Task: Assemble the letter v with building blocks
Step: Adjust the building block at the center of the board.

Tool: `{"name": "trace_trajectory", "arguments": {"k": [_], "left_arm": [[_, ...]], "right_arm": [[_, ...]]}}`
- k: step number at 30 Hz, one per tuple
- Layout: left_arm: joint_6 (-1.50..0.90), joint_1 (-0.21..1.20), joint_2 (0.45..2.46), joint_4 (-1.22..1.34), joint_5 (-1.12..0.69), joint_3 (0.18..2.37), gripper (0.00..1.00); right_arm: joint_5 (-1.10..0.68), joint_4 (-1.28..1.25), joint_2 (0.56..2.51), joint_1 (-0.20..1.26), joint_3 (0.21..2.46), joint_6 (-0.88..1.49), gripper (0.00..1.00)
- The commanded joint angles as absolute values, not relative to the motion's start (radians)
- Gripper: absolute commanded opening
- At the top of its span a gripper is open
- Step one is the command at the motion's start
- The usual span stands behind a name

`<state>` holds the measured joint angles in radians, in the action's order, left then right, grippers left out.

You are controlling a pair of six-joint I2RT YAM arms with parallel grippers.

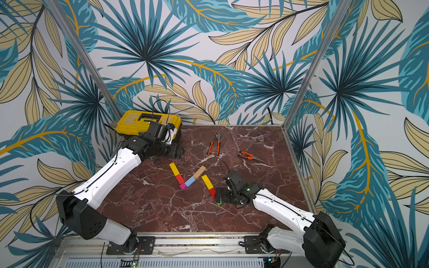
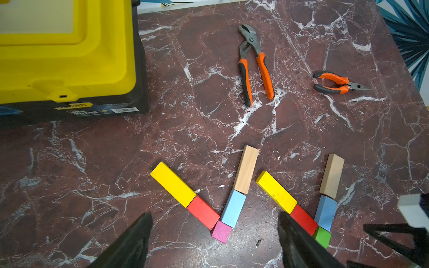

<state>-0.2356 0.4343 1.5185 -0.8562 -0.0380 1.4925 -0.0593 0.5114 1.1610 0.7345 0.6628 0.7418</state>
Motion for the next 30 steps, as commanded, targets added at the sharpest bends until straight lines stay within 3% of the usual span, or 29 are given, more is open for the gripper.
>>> {"name": "trace_trajectory", "arguments": {"k": [1, 8, 30], "left_arm": [[-0.236, 0.425, 1.49, -0.845, -0.04, 1.5, 0.86], [-0.238, 0.426, 1.481, -0.846, -0.039, 1.494, 0.86], [-0.233, 0.42, 1.484, -0.845, -0.04, 1.493, 0.87]], "right_arm": [[-0.005, 0.428, 1.19, 0.797, 0.634, 0.87, 0.99], [0.013, 0.323, 1.296, 0.882, 0.619, 0.933, 0.99], [-0.009, 0.275, 1.41, 0.898, 0.637, 0.964, 1.0]]}}
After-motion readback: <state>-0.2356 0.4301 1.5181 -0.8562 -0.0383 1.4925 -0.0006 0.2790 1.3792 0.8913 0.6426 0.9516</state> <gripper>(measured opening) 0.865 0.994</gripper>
